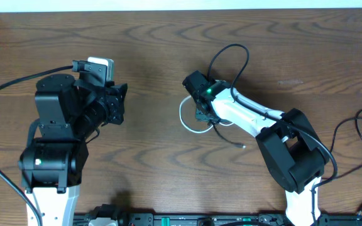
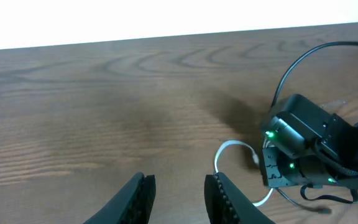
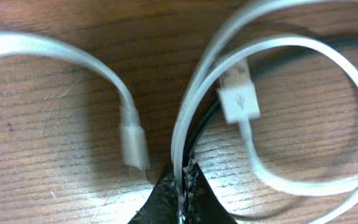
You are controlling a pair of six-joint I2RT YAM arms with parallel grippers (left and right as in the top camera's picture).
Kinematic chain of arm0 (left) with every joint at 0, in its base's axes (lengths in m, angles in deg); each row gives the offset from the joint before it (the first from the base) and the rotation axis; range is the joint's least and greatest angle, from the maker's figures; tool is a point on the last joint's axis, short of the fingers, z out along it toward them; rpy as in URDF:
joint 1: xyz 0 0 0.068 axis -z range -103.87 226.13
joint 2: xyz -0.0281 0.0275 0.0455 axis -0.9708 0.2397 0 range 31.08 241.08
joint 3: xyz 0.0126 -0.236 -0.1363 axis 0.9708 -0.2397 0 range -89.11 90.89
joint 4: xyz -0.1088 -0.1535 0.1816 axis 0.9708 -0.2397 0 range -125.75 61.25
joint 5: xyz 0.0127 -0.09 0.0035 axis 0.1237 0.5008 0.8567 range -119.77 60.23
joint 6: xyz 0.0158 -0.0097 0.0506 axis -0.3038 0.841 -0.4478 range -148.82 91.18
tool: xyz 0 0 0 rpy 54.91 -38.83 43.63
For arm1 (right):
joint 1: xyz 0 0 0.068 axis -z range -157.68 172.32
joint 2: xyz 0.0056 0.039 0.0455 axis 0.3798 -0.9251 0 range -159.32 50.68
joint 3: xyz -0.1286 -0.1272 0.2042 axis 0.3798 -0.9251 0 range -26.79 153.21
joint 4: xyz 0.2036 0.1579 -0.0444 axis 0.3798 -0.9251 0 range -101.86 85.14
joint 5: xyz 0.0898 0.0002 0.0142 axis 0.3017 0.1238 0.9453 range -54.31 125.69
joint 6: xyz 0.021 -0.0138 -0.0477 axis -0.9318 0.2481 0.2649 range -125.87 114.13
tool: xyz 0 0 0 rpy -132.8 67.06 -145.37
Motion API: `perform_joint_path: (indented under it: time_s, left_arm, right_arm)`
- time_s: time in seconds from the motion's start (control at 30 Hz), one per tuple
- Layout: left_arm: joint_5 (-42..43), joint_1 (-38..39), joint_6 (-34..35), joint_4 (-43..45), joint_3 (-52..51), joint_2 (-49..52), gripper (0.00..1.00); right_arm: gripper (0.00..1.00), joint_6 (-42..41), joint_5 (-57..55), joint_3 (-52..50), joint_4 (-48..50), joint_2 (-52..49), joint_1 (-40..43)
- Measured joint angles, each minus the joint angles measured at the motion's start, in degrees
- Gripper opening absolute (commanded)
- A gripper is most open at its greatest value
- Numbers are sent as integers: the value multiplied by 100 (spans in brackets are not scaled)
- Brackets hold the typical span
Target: Untangle cables
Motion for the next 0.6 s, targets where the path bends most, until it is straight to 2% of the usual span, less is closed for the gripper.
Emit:
perform_joint_path:
  time_s: [0.17,0.33,0.6]
  left_arm:
    - [0,0,0,-42,0,-28,32]
    - [2,0,0,-57,0,-28,32]
    - [2,0,44,-61,0,-28,32]
  right_arm:
    - [1,42,107,79,-166,2,0]
    - [1,334,205,575,-765,153,85]
    - [1,765,199,1915,-1891,1303,350]
